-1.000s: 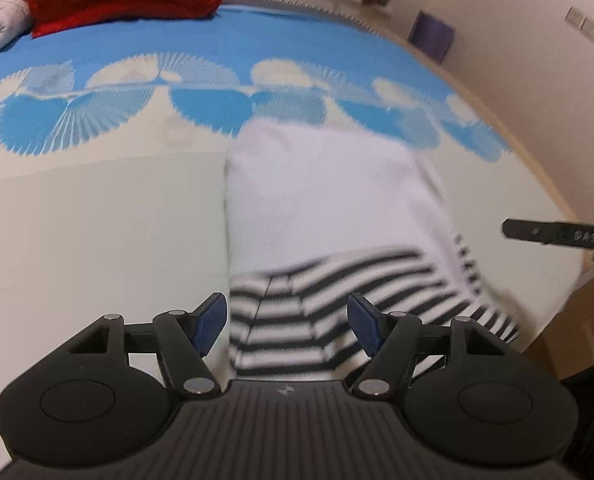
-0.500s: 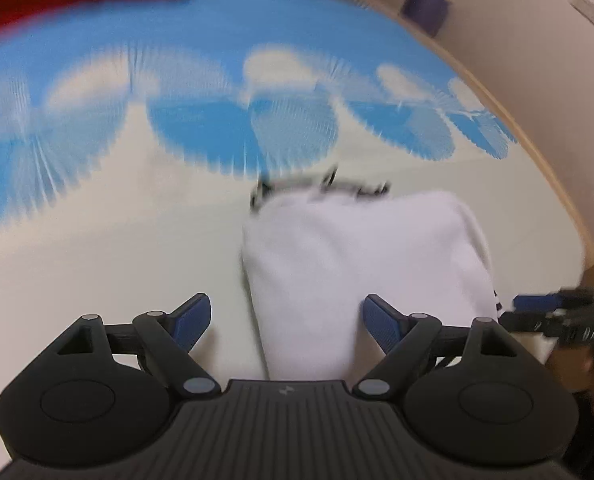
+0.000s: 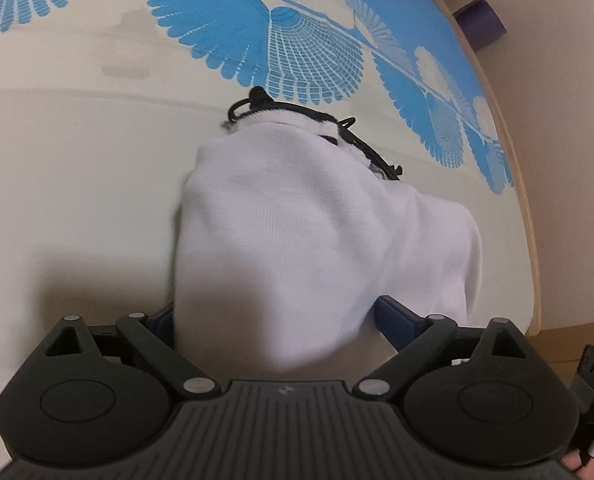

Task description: Fold small clothes

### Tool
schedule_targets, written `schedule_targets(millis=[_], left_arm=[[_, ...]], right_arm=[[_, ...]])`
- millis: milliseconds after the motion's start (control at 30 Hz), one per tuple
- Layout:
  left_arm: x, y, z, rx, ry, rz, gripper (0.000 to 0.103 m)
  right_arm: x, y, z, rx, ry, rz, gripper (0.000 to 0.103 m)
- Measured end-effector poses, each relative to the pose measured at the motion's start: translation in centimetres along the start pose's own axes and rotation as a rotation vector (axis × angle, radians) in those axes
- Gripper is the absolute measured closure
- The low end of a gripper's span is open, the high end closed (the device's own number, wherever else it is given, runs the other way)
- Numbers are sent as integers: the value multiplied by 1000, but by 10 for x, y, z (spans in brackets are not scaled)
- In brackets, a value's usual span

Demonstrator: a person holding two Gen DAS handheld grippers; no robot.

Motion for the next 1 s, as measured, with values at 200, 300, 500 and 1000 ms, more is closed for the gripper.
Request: schedule_targets(millis=[200, 300, 500, 1000], left_arm=[[-7, 4, 6, -56, 13, 9, 14], [-16, 7, -5, -106, 15, 46, 48], [-33, 33, -55, -296, 0, 145, 59], [57, 93, -123, -441, 138, 62, 30]], right_arm=[[15, 8, 3, -28, 27, 10, 83], [19, 15, -2, -87, 0, 26, 94], [37, 38, -19, -277, 17, 57, 97], [101, 104, 28, -370, 117, -30, 96]])
Point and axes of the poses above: each gripper's, at about its wrist camera, not at the fingertips, and z roughly the way its jaws point, x to its left, y to its top, the point moved 3 cm from there along z, roughly the way its jaws point, and after that the axes turned 4 degrees about -z, right-handed, at the moved point
